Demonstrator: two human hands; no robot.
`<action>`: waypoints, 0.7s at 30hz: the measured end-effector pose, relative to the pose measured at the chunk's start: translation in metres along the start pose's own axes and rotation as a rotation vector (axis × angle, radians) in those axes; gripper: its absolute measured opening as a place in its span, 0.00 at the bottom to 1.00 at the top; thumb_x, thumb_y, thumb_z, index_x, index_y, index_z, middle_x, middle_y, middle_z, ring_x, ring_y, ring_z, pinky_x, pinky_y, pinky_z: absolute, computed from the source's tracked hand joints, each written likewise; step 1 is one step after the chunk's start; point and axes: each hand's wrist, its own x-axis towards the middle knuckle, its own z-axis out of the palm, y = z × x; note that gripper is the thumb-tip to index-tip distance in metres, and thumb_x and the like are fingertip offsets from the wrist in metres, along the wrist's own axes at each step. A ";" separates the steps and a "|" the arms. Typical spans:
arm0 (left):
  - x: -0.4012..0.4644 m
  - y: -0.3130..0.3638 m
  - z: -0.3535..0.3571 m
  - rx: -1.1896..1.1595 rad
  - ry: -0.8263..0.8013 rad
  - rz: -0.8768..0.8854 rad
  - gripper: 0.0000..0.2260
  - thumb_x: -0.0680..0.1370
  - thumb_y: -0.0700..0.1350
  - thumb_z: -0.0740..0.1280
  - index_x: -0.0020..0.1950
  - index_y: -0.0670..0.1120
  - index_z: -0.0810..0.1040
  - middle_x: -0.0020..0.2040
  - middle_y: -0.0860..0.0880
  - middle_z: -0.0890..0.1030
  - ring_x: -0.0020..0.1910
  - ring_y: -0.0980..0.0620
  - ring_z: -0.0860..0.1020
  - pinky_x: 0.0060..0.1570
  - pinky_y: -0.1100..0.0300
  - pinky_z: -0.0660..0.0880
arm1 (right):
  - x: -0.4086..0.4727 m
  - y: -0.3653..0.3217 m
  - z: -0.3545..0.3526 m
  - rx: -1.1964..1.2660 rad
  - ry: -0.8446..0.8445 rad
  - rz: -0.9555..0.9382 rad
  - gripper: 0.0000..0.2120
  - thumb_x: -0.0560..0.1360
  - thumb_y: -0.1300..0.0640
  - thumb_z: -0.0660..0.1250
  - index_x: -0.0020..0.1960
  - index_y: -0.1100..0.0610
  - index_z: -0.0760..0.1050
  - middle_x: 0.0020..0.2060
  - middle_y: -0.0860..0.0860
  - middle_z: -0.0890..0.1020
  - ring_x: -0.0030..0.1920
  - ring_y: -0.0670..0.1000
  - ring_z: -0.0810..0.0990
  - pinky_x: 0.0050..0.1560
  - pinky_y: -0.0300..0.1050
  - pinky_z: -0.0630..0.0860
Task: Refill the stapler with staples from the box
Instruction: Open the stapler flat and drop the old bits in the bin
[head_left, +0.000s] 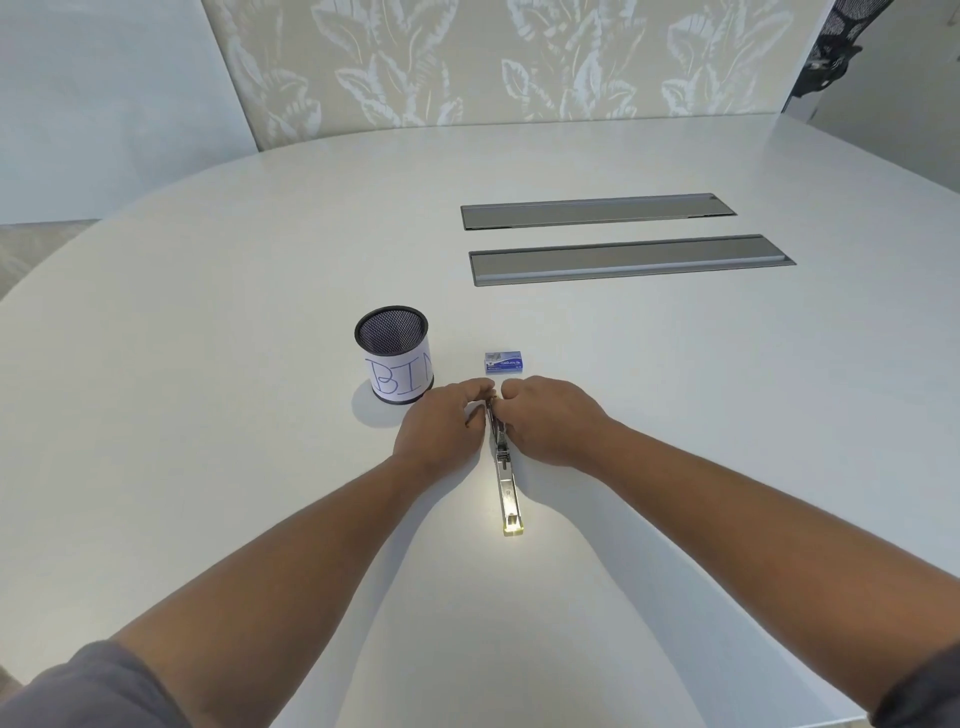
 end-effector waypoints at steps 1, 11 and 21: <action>0.000 0.000 0.000 -0.001 -0.003 -0.005 0.17 0.77 0.48 0.63 0.64 0.59 0.78 0.57 0.62 0.84 0.51 0.57 0.82 0.53 0.60 0.78 | -0.001 0.000 0.000 0.011 0.003 -0.008 0.10 0.79 0.58 0.59 0.54 0.58 0.78 0.48 0.53 0.77 0.45 0.58 0.77 0.36 0.48 0.66; 0.000 0.001 -0.001 -0.032 0.003 -0.002 0.17 0.77 0.47 0.62 0.63 0.59 0.79 0.55 0.63 0.84 0.55 0.59 0.81 0.56 0.57 0.79 | -0.023 0.002 0.008 0.203 0.106 -0.035 0.13 0.79 0.61 0.60 0.56 0.59 0.81 0.44 0.55 0.78 0.40 0.60 0.76 0.38 0.55 0.74; 0.000 0.000 0.000 -0.028 0.013 -0.001 0.17 0.76 0.47 0.63 0.63 0.59 0.79 0.55 0.64 0.84 0.57 0.60 0.81 0.57 0.59 0.77 | -0.018 0.005 0.003 0.552 0.065 0.131 0.12 0.80 0.58 0.63 0.56 0.51 0.84 0.44 0.51 0.82 0.44 0.50 0.77 0.49 0.48 0.75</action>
